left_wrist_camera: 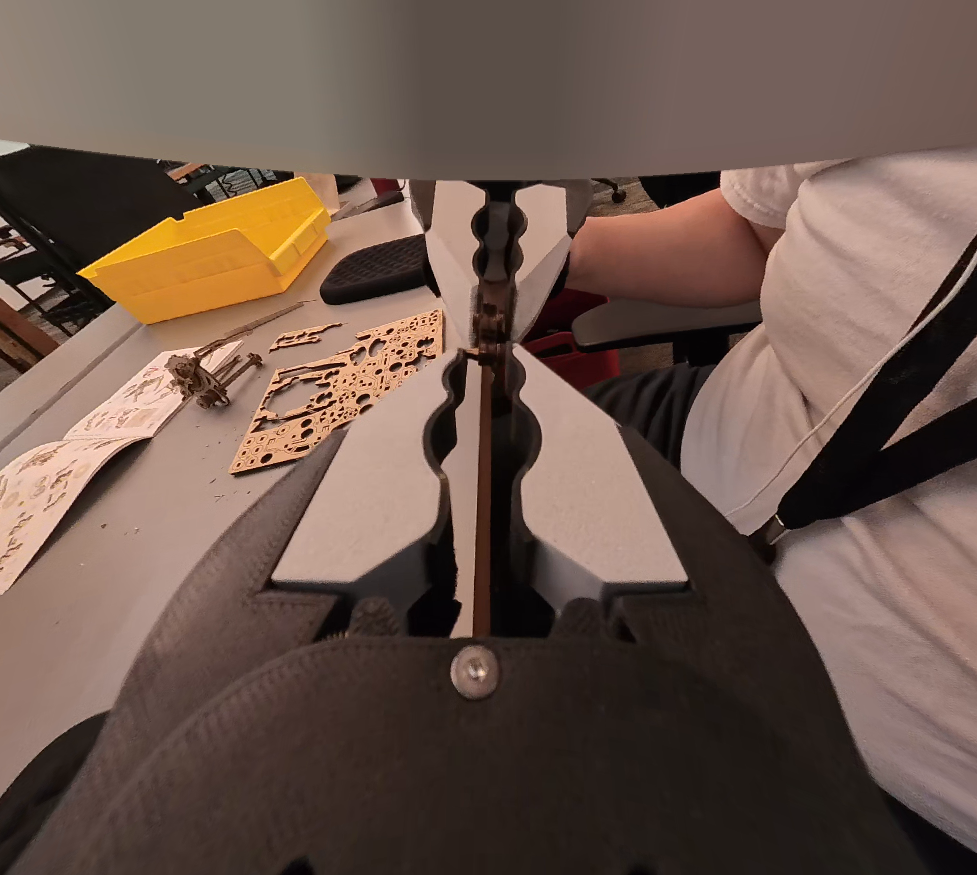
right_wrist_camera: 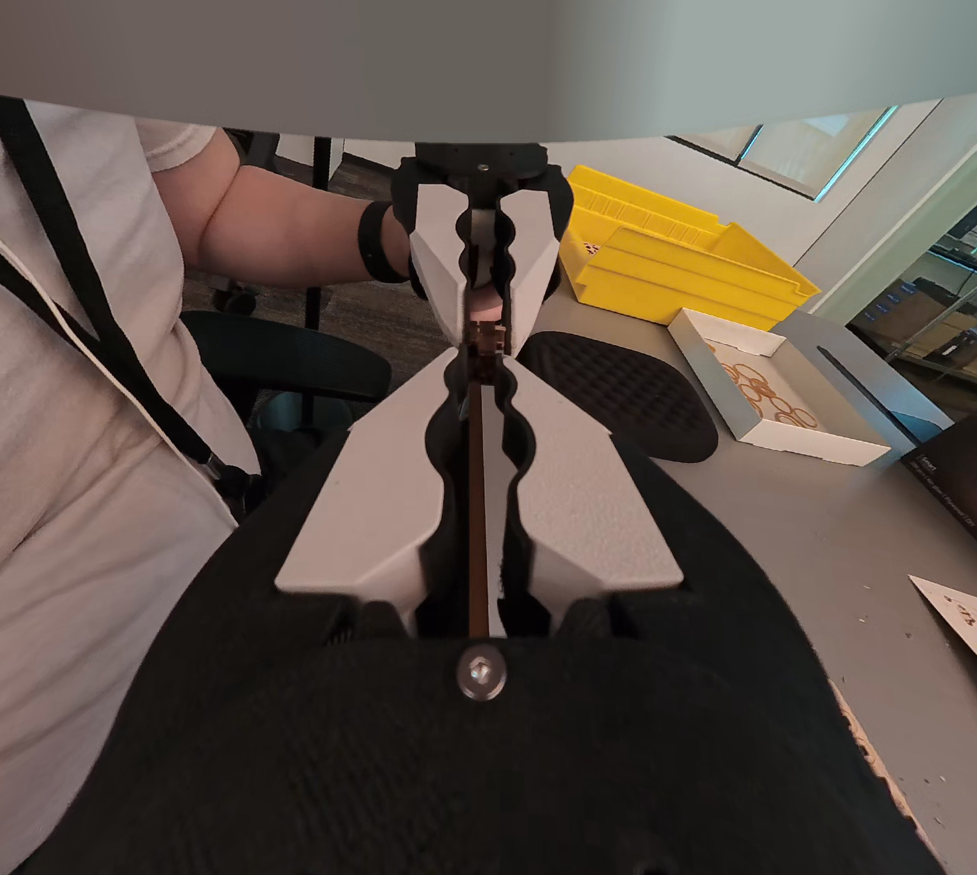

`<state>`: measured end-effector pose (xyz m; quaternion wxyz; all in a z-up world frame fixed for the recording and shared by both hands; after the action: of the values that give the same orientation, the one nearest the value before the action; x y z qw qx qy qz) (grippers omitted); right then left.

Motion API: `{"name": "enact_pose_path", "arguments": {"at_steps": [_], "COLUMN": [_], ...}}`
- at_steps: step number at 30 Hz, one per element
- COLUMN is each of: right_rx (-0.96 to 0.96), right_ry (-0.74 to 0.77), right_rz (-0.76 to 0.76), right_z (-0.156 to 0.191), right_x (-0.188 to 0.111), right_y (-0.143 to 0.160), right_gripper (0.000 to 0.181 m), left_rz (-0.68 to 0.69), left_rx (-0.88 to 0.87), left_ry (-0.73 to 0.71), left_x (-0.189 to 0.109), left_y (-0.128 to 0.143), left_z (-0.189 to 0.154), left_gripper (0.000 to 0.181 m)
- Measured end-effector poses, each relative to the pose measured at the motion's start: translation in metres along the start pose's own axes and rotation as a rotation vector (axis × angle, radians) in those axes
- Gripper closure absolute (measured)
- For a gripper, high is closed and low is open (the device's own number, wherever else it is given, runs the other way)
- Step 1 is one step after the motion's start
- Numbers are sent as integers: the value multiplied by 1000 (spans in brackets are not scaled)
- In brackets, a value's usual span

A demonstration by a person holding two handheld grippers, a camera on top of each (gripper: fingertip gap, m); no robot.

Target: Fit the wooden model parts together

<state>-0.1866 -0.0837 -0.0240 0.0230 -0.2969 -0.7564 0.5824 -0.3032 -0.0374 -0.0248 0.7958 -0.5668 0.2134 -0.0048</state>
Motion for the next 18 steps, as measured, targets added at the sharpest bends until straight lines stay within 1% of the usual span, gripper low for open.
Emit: {"name": "enact_pose_path", "arguments": {"at_steps": [3, 7, 18], "right_rx": [10, 22, 60], "right_ry": [-7, 3, 11], "right_rz": [-14, -16, -49], "right_z": [-1, -2, -6], "right_x": [0, 0, 1], "right_y": [0, 0, 1], "right_gripper": [174, 174, 174], "left_rz": [-4, 11, -21], "left_rx": [-12, 14, -66], "left_ry": [-7, -56, -85], "left_x": [0, -1, -2], "left_y": [-1, -1, 0], "left_z": [-1, -1, 2], "left_gripper": [170, 170, 169]}}
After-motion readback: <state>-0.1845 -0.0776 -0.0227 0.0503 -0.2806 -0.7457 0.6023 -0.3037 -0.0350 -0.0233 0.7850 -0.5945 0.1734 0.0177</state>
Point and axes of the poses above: each gripper's, where its closed fingertips meet, x out along the fingers, y out of its underside, z = x × y across the jaws, the point moved 7 cm from there along -x, back along the fingers, and after that the axes turned 11 degrees about z, right-handed, at the moved point
